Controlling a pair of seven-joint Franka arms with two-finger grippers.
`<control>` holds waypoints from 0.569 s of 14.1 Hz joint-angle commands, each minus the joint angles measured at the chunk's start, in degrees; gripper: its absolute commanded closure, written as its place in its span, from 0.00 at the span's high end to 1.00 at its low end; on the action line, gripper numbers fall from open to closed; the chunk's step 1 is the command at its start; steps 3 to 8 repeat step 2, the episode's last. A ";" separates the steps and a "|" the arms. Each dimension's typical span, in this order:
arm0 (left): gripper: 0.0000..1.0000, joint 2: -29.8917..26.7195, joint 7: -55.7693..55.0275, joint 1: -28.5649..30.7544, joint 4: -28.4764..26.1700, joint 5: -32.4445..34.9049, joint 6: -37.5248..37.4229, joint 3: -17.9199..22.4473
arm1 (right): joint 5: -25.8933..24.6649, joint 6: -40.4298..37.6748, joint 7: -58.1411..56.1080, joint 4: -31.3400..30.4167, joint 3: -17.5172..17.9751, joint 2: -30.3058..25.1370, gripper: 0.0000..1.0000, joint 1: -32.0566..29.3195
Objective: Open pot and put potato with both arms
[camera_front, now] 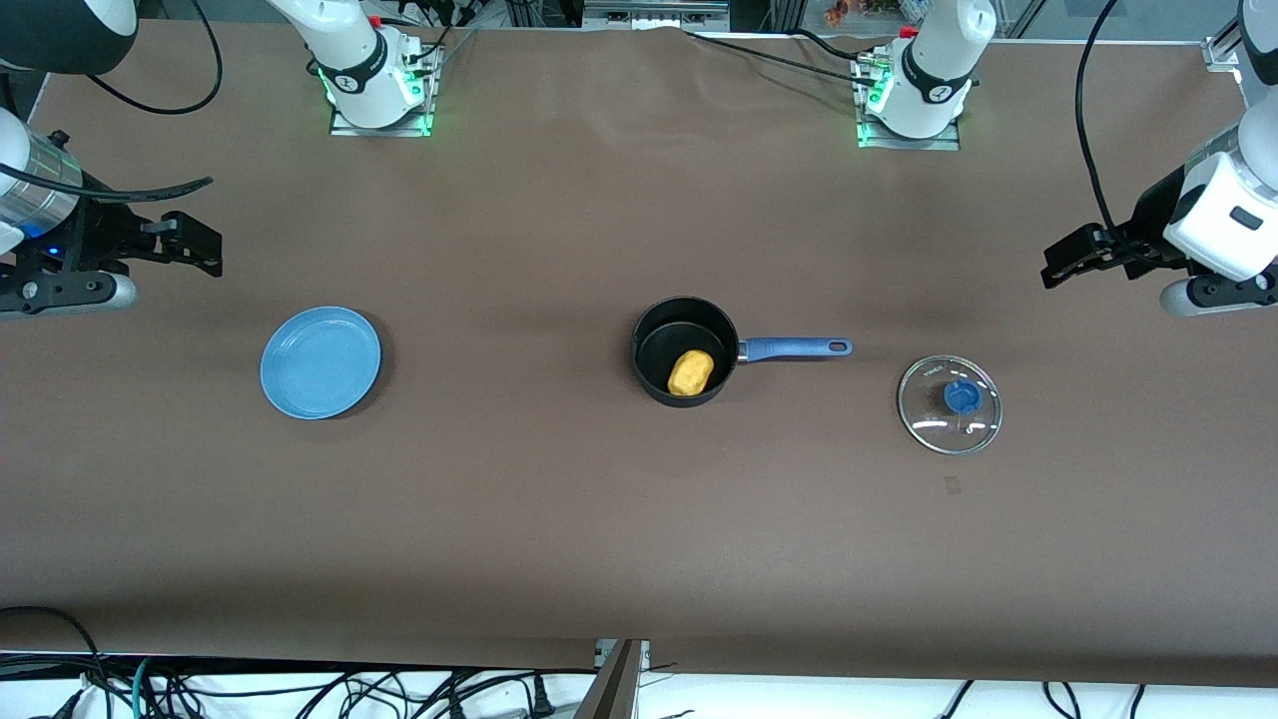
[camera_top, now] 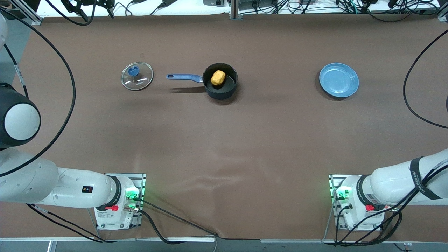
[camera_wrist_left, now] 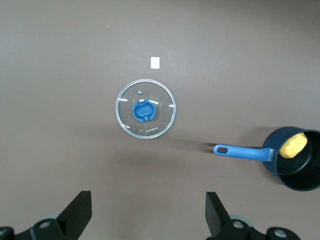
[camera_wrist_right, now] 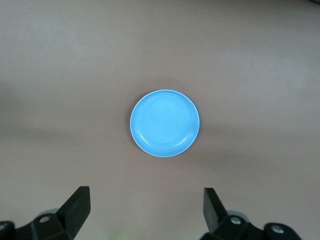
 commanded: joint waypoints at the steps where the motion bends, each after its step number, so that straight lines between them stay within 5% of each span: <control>1: 1.00 1.90 2.19 -0.08 0.90 -0.39 -0.72 0.24 | 0.91 0.60 -0.99 -0.72 0.21 -0.63 1.00 -0.44; 8: 1.00 2.08 1.66 -0.17 0.82 -0.39 -0.63 0.24 | 0.91 0.60 -0.99 -0.72 0.21 -0.63 1.00 -0.44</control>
